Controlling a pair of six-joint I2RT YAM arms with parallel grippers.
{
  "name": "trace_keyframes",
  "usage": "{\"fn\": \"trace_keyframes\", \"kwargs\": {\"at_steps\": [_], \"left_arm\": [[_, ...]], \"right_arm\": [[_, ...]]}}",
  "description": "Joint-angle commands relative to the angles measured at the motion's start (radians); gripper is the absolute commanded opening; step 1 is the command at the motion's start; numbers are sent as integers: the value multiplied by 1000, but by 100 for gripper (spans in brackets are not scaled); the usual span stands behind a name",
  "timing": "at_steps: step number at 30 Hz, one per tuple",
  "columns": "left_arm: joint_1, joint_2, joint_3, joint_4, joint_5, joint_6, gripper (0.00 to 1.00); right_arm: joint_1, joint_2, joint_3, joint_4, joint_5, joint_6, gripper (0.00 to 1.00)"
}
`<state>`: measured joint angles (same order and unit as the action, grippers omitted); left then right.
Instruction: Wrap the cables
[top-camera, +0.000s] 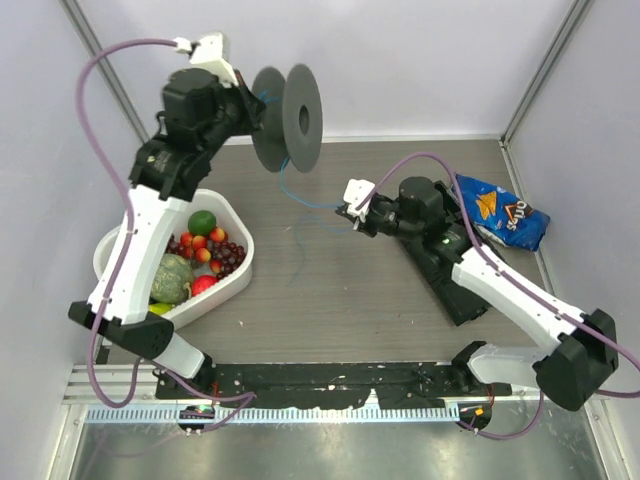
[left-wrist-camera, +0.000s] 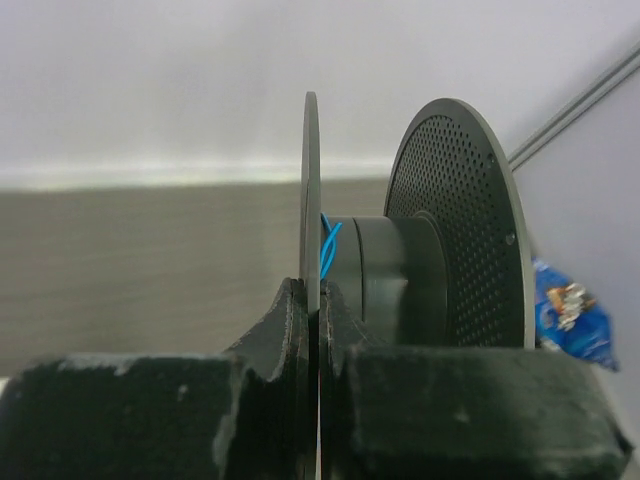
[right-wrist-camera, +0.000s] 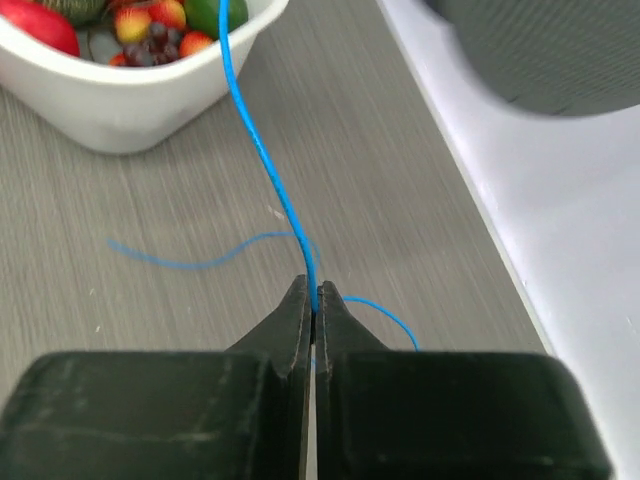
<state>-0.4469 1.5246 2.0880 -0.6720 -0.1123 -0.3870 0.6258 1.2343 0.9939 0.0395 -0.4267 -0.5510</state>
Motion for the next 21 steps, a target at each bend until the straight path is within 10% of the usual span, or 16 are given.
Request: {"fn": "trace_keyframes", "kwargs": {"at_steps": [1,13,21], "left_arm": [[-52,-7,-95,57,-90,19,0],[-121,-132,-420,106,138,189,0],[-113,-190,-506,8,532,384,0]], "right_arm": [[12,-41,122,-415,88,-133,1],[8,-15,403,-510,190,-124,1],[-190,86,535,-495,131,-61,1]]}}
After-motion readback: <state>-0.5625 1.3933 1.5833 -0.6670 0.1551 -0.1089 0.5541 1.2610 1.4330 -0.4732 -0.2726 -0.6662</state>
